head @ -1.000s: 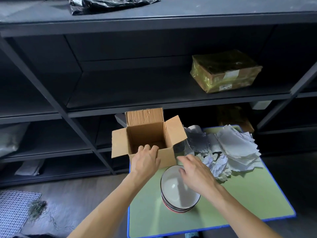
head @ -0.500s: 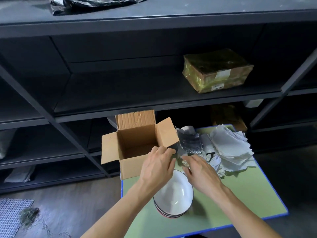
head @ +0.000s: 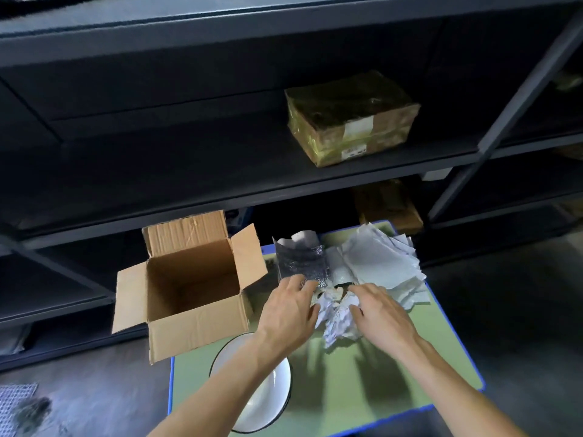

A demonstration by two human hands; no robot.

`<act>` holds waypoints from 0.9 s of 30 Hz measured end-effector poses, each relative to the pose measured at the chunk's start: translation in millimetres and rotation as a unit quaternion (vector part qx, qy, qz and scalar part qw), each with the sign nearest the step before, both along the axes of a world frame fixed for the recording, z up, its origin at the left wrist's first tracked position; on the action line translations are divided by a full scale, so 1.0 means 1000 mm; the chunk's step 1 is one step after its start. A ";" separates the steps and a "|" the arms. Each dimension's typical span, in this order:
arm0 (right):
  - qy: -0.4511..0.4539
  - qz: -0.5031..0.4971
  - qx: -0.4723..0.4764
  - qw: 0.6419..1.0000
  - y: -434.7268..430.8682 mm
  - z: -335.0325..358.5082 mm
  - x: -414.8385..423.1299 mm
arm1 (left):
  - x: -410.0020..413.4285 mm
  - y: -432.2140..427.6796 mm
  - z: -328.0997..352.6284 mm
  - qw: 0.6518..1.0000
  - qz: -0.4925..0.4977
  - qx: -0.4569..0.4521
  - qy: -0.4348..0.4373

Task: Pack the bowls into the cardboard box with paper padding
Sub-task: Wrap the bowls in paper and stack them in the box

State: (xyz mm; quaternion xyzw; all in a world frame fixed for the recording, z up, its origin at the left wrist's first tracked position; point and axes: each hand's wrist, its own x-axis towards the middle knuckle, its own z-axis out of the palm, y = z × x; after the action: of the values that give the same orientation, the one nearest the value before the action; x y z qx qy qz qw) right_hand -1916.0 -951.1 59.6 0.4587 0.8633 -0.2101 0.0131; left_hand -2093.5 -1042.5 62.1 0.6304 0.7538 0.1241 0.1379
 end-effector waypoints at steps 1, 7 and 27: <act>-0.004 0.000 0.002 1.000 0.008 -0.004 0.005 | 0.003 0.006 -0.003 1.000 -0.002 -0.007 0.001; -0.064 -0.015 0.030 0.997 0.055 -0.028 0.037 | 0.025 0.052 -0.016 0.999 -0.016 -0.033 -0.003; 0.071 0.006 0.189 0.979 0.080 -0.016 0.060 | 0.043 0.094 -0.024 0.990 0.039 -0.054 -0.126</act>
State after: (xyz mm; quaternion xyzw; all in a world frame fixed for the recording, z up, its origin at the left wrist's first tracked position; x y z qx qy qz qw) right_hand -1856.4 -871.5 43.3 0.4318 0.8888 -0.0753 -0.1336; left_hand -2050.0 -948.3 38.1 0.5713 0.7601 0.1666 0.2609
